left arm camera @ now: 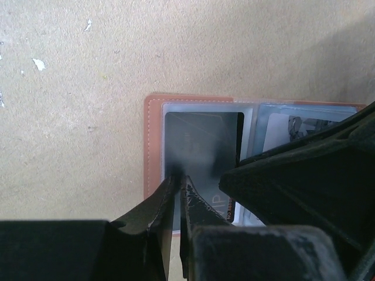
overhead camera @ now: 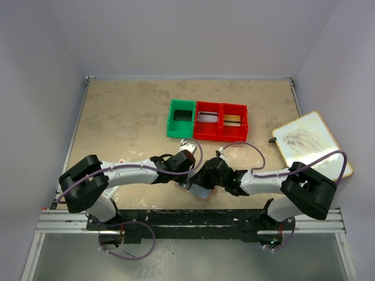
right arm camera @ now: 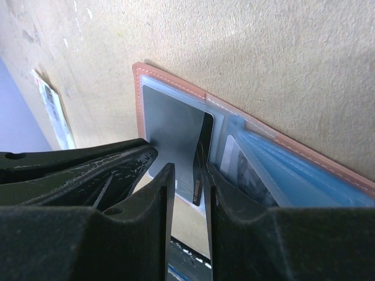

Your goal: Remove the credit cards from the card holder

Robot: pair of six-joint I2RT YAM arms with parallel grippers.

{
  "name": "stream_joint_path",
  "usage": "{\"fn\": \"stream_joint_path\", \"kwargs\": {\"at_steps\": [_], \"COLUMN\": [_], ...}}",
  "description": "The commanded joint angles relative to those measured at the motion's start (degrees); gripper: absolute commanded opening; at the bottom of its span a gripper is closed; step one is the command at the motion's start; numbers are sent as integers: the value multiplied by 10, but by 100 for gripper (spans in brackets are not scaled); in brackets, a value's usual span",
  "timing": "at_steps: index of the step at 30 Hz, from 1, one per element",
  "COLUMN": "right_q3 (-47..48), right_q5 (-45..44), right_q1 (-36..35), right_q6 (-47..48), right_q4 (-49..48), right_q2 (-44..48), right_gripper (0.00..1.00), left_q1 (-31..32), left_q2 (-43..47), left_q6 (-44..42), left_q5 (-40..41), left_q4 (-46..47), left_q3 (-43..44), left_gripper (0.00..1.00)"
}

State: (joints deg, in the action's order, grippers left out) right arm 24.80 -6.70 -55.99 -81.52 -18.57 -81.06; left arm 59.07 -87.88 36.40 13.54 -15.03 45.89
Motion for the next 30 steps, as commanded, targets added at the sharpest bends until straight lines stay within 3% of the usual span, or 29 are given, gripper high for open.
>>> {"fn": "stream_joint_path", "kwargs": {"at_steps": [1,8,16,30], "right_q3": [-19,-75,-51,-85], "right_q5": [-11,11,6,58], "right_q1": [6,28,44,45], "right_q6": [-28,-18,17,19], "right_q4": [10,-89,-19,-186], "right_q2": [-33,-13,-12,-61], "right_gripper": [29,26,28,19], "left_q1": [6,12,17,17], "left_q2": [-4,-14,-7,1], "left_q6": [18,38,73,89], "left_q5": [32,41,65,57], "left_q4": [-8,-8,-10,-3], "left_q3": [6,-13,-35,-51], "left_gripper": [4,0,0,0]}}
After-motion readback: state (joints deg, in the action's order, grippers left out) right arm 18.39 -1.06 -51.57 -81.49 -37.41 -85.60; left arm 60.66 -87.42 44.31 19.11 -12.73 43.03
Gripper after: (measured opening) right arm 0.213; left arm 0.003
